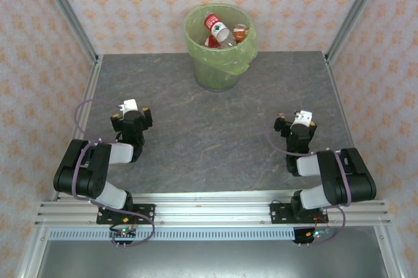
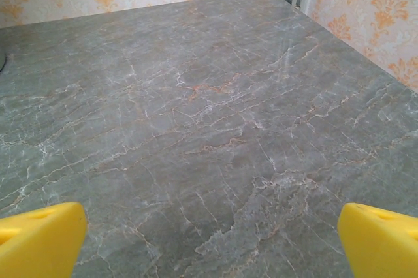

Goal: Put the plastic bottles in the bin

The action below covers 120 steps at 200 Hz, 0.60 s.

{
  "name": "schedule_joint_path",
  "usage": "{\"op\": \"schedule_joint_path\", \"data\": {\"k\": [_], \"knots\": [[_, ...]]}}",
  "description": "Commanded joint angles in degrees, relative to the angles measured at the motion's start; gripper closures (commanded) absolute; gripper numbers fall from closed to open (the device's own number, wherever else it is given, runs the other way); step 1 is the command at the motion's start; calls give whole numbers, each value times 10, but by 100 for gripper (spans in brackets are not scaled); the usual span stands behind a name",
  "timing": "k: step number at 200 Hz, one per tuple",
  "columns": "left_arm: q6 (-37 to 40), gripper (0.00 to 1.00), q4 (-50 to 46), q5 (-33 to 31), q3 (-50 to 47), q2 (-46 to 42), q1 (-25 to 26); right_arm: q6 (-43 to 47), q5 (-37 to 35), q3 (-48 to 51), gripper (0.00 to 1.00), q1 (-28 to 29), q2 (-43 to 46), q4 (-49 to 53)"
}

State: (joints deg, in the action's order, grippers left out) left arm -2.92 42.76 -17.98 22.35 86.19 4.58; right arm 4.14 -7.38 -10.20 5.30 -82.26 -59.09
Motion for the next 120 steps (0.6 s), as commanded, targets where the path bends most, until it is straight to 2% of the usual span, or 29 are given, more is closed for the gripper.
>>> {"op": "schedule_joint_path", "data": {"k": [1, 13, 29, 37, 46, 67, 74, 80, 91, 120], "knots": [[4, 0, 22, -20, 8, -6, 4, 12, 11, -5, 1, -4, -41, -88], [4, 0, 22, -20, 7, -6, 4, 8, -5, -28, 1, -4, -66, -95], [4, 0, 22, -20, 7, -7, 4, -19, -59, -78, 1, -4, -38, 48], [4, 0, 22, -20, 7, -7, 4, -34, -91, -101, 1, -7, -56, 63], [4, 0, 22, -20, 7, -7, 4, -37, -88, -126, 1, -11, -65, 99], [5, 0, 22, -19, 7, -7, 4, -38, -53, -120, 1, -21, -56, 103], [5, 0, 22, -19, 7, -7, 4, -20, -3, -129, 1, -25, -56, 116], [5, 0, 22, -19, 6, -7, 4, -1, 73, -140, 1, -32, -55, 144], [4, 0, 22, -19, 7, -7, 4, -11, 126, -134, 1, -56, -52, 134], [5, 0, 22, -19, 7, -7, 4, -11, 133, -133, 1, -59, -52, 133]]}}
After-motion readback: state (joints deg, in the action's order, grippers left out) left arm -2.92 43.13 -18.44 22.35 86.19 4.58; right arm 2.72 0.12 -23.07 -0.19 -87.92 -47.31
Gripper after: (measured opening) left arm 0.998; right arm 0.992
